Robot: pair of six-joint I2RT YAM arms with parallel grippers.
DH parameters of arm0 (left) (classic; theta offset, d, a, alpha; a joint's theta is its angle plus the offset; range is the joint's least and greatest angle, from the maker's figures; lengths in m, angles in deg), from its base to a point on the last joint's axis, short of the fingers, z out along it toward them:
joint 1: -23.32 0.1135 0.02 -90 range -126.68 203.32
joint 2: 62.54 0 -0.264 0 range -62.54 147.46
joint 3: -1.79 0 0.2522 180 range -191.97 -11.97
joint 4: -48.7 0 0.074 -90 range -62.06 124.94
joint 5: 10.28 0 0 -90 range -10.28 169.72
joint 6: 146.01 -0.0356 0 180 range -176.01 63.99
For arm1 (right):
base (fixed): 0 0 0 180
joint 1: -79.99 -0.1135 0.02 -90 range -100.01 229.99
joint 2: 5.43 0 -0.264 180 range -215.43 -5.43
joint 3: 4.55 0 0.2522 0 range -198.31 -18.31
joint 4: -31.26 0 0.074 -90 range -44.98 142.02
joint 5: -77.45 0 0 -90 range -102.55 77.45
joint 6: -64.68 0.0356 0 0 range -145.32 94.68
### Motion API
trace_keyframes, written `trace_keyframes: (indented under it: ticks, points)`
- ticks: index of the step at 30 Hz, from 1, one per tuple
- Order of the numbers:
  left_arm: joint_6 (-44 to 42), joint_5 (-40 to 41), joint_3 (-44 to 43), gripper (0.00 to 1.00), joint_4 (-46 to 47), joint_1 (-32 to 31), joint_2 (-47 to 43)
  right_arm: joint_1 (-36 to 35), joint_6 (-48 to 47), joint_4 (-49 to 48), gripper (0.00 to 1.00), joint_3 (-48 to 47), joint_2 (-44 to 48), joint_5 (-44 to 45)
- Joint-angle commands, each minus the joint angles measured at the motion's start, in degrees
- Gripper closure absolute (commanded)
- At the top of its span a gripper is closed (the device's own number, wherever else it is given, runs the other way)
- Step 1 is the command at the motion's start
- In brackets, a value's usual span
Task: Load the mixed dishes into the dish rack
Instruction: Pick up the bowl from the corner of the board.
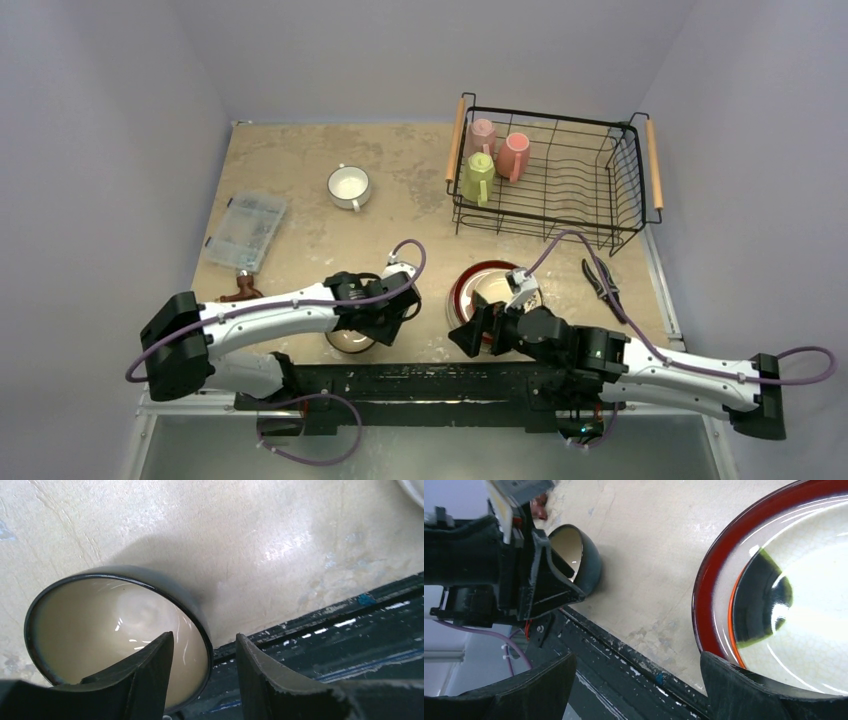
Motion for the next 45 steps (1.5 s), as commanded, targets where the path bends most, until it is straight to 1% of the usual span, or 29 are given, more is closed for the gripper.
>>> trace_keyframes:
  ticks: [1, 2, 3, 4, 7, 14, 18, 21, 24, 27, 30, 31, 34, 38, 40, 41, 42, 45]
  points:
    - [1.32, 5.46, -2.45, 0.53, -1.79, -1.19, 2.83, -0.12, 1.39, 6.44, 0.05, -1.86, 4.52, 5.00]
    - [1.41, 5.56, -2.36, 0.55, -1.75, -1.31, 3.27, -0.11, 1.15, 8.64, 0.05, -2.66, 5.51, 6.33]
    - [1.57, 5.74, -2.24, 0.56, -1.75, -1.44, 3.62, -0.11, 1.90, 10.71, 0.03, -3.43, 6.65, 7.53]
    - [1.75, 5.85, -2.06, 0.57, -1.68, -1.62, 3.89, -0.11, 1.58, 10.64, 0.02, -3.67, 7.82, 7.36]
    - [2.00, 5.95, -1.26, 0.58, -0.89, -2.02, 4.55, -0.15, 0.63, 11.44, 0.02, -5.52, 10.33, 8.21]
    - [2.64, 6.18, -0.79, 0.60, -0.09, -3.14, 7.51, -0.12, 2.27, 21.51, 0.02, -12.90, 13.54, 15.78]
    - [3.10, 6.55, -0.86, 0.65, 0.12, -3.78, 9.03, -0.15, 4.66, 22.48, 0.02, -12.58, 19.12, 17.17]
    - [3.10, 6.72, -1.01, 0.71, 0.11, -4.38, 9.49, -0.11, 5.65, 22.37, 0.03, -11.33, 23.75, 17.60]
    - [2.98, 6.93, -0.99, 0.83, -0.19, -4.58, 9.17, -0.11, 5.86, 22.20, 0.02, -10.81, 26.93, 17.61]
    - [2.52, 6.96, -1.07, 0.94, -0.47, -4.66, 7.87, -0.11, 5.93, 22.25, 0.03, -10.74, 27.80, 17.70]
    - [1.67, 6.85, -1.44, 0.97, -0.60, -4.68, 5.57, -0.11, 6.30, 22.48, 0.03, -10.78, 26.58, 17.78]
    - [1.06, 6.85, -1.79, 1.00, -0.62, -4.68, 4.61, -0.11, 6.48, 22.59, 0.03, -10.86, 26.00, 17.74]
    - [-1.47, 6.27, -4.00, 1.00, -0.49, -4.62, 1.48, -0.11, 6.71, 22.85, 0.03, -11.05, 24.26, 17.62]
    - [-7.87, 3.72, -9.22, 1.00, 1.02, -3.99, -4.09, -0.13, 6.64, 22.81, 0.03, -11.10, 22.89, 17.36]
    - [-11.52, 1.65, -13.04, 1.00, 1.64, -2.25, -6.91, -0.11, 6.56, 22.63, 0.03, -11.05, 22.24, 17.14]
    - [-13.04, -0.15, -15.57, 1.00, 2.37, -0.17, -8.92, -0.11, 6.43, 22.46, 0.02, -10.97, 21.89, 16.97]
    - [-14.47, -3.47, -17.07, 1.00, 3.45, 1.95, -10.42, -0.11, 6.38, 22.35, 0.03, -10.96, 21.43, 16.93]
    - [-16.34, -17.30, -19.52, 1.00, 10.34, 9.83, -15.14, -0.09, 6.52, 22.37, 0.03, -11.09, 19.34, 16.68]
